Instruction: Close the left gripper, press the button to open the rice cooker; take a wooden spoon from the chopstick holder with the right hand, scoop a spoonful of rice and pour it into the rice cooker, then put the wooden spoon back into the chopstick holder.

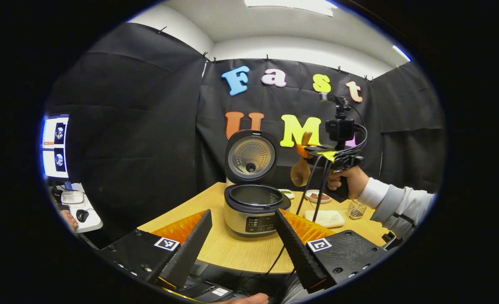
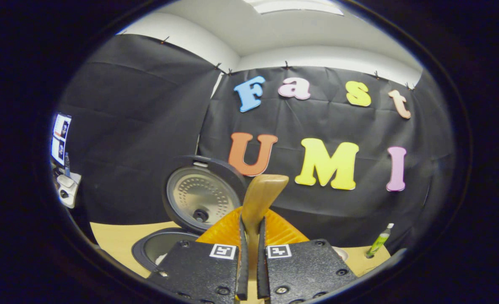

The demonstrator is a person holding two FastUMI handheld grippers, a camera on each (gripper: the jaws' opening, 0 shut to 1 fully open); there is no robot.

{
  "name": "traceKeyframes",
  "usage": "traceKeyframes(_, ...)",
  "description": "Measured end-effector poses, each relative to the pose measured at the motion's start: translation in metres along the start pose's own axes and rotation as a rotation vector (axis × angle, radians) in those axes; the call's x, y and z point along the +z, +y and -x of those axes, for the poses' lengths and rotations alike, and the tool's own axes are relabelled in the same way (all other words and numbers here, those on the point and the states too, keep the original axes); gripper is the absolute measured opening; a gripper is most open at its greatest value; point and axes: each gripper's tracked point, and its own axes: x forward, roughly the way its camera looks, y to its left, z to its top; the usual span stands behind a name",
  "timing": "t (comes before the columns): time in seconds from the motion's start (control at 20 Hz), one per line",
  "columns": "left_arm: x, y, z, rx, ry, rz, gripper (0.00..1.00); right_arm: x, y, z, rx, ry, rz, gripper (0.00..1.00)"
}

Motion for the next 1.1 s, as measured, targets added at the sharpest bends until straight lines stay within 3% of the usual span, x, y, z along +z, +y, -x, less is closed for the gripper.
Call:
traceKeyframes(0.35, 0.008, -0.022, -0.001, -0.024, -0.011, 0.021, 0.95, -0.016, -0.151, 0.031, -0.194, 0.035, -0.136, 0.13)
traceKeyframes(0.55, 0.013, -0.017, 0.002, -0.006, -0.034, -0.038, 0.95, -0.018, -0.212, 0.063, -0.269, 0.029, -0.116, 0.13)
traceKeyframes(0.85, 0.018, -0.019, 0.000, 0.041, -0.038, -0.022, 0.95, -0.041, -0.260, 0.092, -0.317, 0.053, -0.059, 0.14)
traceKeyframes(1.1, 0.031, -0.051, 0.004, -0.051, -0.064, 0.040, 0.94, -0.081, -0.283, 0.098, -0.346, 0.119, -0.073, 0.15)
